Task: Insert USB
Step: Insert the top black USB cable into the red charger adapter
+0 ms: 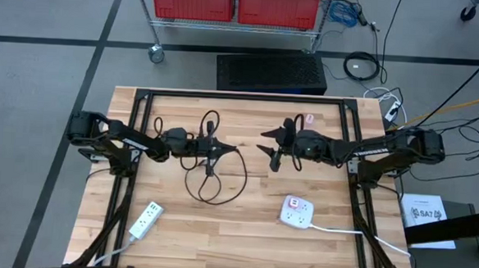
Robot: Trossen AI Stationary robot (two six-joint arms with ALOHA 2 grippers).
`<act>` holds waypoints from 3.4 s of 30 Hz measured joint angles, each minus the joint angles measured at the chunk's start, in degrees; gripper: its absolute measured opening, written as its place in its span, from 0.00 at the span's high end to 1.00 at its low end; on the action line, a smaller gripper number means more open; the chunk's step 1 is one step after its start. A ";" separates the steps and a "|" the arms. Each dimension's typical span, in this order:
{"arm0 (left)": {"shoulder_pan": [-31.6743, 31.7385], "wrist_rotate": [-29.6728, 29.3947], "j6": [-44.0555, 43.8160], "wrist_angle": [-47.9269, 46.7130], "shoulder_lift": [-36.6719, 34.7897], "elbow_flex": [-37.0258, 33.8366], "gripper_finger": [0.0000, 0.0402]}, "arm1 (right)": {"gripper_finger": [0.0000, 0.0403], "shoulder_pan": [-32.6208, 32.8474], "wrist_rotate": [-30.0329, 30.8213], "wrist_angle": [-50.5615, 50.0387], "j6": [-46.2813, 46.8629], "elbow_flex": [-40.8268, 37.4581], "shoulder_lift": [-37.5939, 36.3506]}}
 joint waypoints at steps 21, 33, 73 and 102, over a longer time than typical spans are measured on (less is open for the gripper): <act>0.00 0.50 -0.03 -0.98 0.00 0.02 1.00 | 0.66 0.13 -2.72 -15.47 -4.09 0.00 -14.67; 0.00 0.50 -0.05 -0.97 0.00 0.02 1.00 | 0.83 -1.78 -3.20 -18.87 -3.30 0.00 -14.40; -0.02 0.87 -0.36 -0.72 0.00 0.02 1.00 | 0.60 -0.75 -7.28 -16.73 0.02 0.00 -14.38; -1.84 -6.93 -2.00 -1.01 0.00 1.28 1.00 | 0.60 8.15 7.97 5.54 0.33 6.72 8.86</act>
